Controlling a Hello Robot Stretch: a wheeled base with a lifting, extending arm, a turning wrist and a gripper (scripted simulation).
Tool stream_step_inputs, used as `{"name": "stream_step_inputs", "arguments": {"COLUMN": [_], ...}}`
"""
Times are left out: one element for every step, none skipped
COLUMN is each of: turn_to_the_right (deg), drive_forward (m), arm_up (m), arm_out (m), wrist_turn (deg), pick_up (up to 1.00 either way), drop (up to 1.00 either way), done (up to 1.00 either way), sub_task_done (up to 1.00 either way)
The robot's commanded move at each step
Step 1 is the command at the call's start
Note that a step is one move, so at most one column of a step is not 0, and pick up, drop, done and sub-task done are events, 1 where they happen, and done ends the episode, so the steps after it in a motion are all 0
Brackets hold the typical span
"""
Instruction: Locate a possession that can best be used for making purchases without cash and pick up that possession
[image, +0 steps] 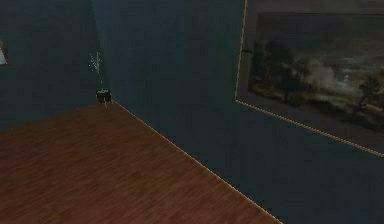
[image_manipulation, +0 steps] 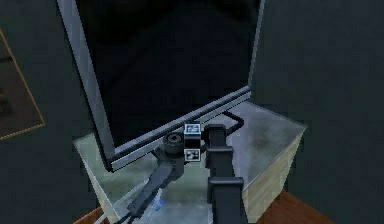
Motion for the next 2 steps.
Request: {"name": "stream_step_inputs", "arguments": {"turn_to_the_right": [0.0,0.0], "drive_forward": [0.0,0.0], "arm_up": [0.0,0.0], "arm_out": [0.0,0.0], "wrist_turn": [45.0,45.0], "pick_up": [0.0,0.0], "drop": [0.0,0.0], "done": [0.0,0.0], "sub_task_done": [0.0,0.0]}}
